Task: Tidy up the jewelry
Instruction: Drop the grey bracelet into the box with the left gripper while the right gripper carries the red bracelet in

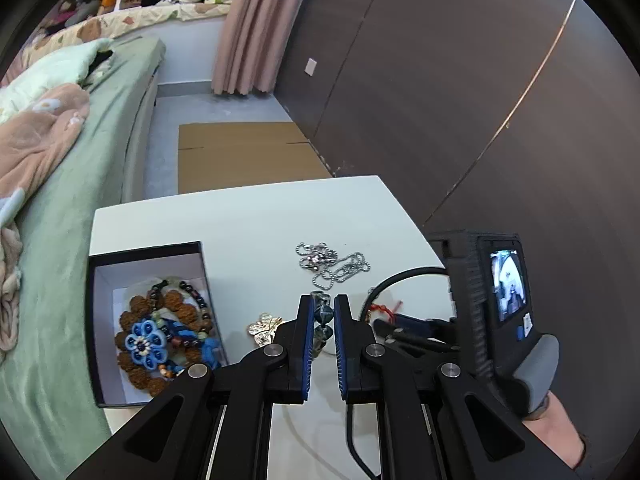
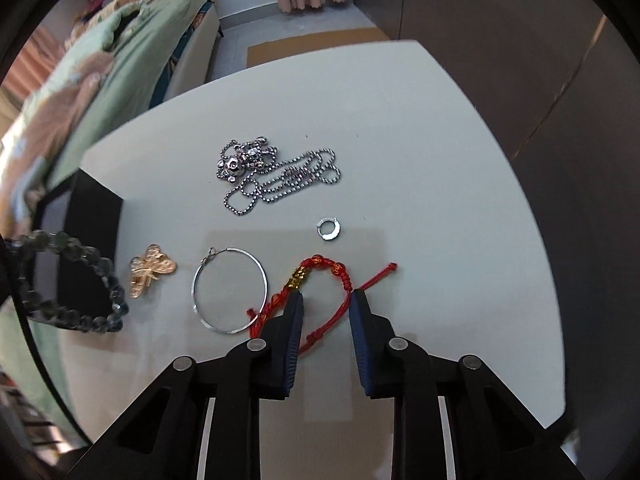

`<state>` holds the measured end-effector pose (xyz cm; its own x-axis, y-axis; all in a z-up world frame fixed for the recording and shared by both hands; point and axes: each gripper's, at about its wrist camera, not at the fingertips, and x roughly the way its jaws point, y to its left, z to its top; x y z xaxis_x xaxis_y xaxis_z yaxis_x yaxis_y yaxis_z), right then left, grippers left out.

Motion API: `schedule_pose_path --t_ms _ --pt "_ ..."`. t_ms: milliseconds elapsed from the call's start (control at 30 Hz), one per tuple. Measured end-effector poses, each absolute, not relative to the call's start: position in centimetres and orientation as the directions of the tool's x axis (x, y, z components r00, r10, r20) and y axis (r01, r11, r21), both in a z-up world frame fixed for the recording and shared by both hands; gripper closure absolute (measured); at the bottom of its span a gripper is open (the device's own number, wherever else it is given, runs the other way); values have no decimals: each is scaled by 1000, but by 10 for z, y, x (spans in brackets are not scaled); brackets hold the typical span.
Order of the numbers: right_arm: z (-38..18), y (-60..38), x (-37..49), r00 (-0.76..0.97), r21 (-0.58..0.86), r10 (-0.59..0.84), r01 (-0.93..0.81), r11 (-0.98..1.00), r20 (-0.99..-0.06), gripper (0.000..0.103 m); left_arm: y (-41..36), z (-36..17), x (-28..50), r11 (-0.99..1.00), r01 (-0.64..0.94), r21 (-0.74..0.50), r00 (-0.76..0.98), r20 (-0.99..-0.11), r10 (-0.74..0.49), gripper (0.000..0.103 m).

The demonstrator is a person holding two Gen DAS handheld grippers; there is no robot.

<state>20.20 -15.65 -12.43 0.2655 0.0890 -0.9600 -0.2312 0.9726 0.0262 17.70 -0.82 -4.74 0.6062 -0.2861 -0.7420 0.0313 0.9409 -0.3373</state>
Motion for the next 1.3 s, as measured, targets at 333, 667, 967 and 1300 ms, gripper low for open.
schedule_pose_path --t_ms 333,667,967,1300 --pt "-90 -164 204 326 280 336 -205 938 -884 100 33 -18 159 928 -13 -372 686 -678 -263 93" --pt "-70 -145 195 359 443 502 -238 864 -787 100 72 -26 154 926 -101 -364 693 -693 -197 93" --pt "-48 -107 189 379 555 649 -338 760 -659 100 103 -45 161 906 -222 -359 624 -767 -151 64" --pt "-42 -79 180 355 635 742 -383 671 -569 100 132 -36 148 868 -290 -402 678 -727 -110 35"
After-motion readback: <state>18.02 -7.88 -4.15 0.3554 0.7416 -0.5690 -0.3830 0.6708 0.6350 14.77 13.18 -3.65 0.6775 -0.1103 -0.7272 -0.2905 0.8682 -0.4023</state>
